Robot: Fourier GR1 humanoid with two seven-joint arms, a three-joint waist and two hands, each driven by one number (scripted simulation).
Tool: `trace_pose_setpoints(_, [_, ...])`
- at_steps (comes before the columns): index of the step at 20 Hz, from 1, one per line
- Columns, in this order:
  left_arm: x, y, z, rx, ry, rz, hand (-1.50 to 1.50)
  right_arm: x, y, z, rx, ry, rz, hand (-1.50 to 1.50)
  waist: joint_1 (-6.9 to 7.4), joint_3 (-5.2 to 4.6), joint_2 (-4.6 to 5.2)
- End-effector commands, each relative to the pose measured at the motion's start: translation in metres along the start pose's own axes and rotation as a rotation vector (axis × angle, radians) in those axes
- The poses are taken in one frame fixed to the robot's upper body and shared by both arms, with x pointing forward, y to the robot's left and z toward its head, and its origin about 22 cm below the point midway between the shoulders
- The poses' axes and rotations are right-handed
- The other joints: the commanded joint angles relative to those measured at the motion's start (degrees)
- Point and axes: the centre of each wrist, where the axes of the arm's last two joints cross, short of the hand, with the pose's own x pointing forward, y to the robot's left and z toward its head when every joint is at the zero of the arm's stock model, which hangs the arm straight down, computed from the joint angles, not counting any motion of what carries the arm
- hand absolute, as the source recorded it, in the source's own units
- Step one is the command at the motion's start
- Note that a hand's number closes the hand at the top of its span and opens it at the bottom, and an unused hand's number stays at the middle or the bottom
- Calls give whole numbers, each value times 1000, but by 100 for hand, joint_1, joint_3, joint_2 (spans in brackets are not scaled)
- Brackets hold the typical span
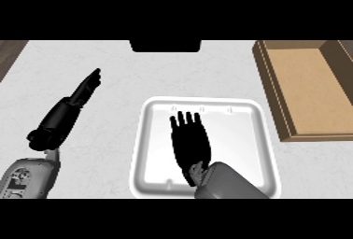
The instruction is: Pick the lemon from the tray and place it in the cardboard box
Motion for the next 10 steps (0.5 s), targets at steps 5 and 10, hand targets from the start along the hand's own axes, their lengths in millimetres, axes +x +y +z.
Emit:
trace_pose_setpoints(5, [5, 1, -9, 7, -8, -15, 0, 8, 11, -3, 18, 0, -23, -150, 15, 0, 4])
trace_pose_setpoints(10, [11, -2, -2, 1, -5, 0, 0, -24, 32, -22, -54, -149, 50, 150, 8, 1, 5])
